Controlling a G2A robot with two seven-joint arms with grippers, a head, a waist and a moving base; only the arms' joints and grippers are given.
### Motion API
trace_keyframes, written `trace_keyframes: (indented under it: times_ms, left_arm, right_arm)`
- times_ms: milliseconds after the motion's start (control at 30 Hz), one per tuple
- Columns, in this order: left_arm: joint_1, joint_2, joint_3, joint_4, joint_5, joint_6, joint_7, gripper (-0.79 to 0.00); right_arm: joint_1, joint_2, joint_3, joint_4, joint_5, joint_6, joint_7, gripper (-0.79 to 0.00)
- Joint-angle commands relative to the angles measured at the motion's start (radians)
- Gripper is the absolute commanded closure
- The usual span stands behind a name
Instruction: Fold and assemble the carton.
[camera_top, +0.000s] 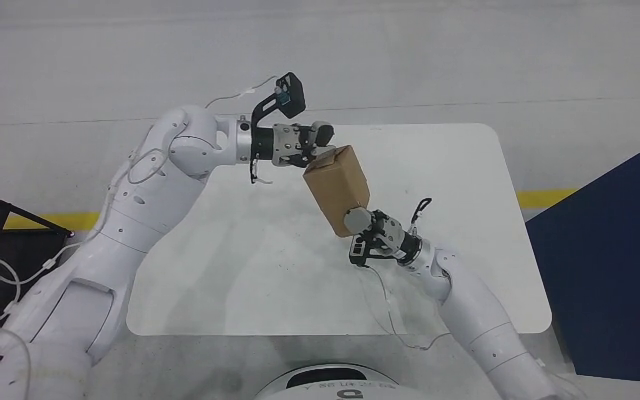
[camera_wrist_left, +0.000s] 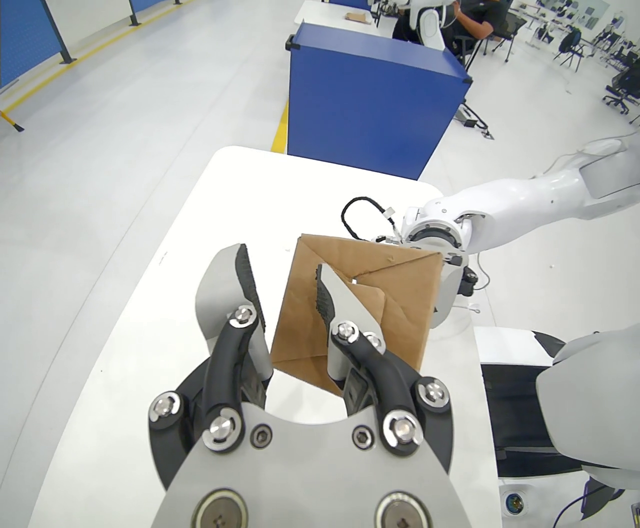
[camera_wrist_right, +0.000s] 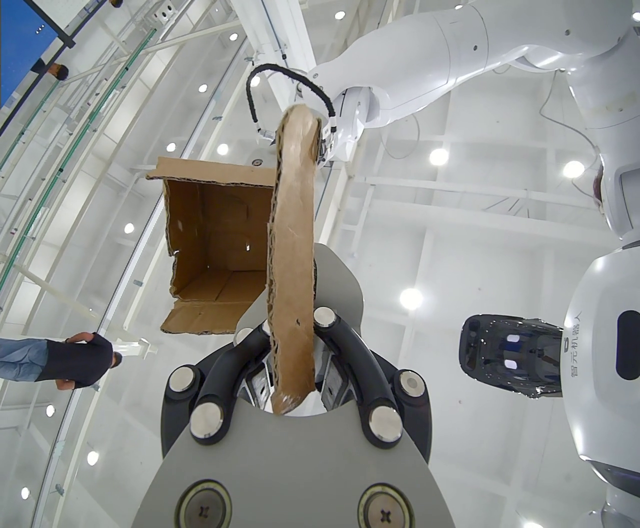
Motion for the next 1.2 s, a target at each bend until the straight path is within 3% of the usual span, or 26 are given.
trace_keyframes:
  times_ms: [0, 267, 600, 833, 1000, 1167]
  left_arm:
    - [0.002, 0.001, -0.004, 0.000, 0.002, -0.016, 0.002, -0.493]
    - [0.011, 0.010, -0.021, -0.007, 0.002, -0.067, 0.014, -0.603]
    - [0.020, 0.023, -0.048, -0.031, 0.014, -0.067, 0.046, -0.613]
    - [0.060, 0.054, -0.130, -0.061, -0.156, -0.067, 0.146, -0.699]
    - [0.060, 0.081, -0.213, 0.016, -0.087, -0.064, 0.136, -0.613]
    - [0.057, 0.070, -0.189, 0.031, 0.009, 0.023, 0.151, -0.573]
  right_arm:
    - [0.001, -0.001, 0.000, -0.001, 0.003, 0.000, 0.001, 0.000]
    - [0.004, -0.004, 0.000, -0.011, -0.002, 0.004, -0.004, 0.000]
    - [0.005, -0.005, -0.006, -0.045, -0.075, 0.031, 0.034, 0.000]
    - [0.001, -0.006, 0.002, -0.042, -0.104, 0.030, 0.084, 0.000]
    - [-0.001, -0.006, 0.001, -0.048, -0.126, 0.039, 0.097, 0.000]
    - [-0.005, -0.004, -0.007, -0.065, -0.168, 0.043, 0.118, 0.000]
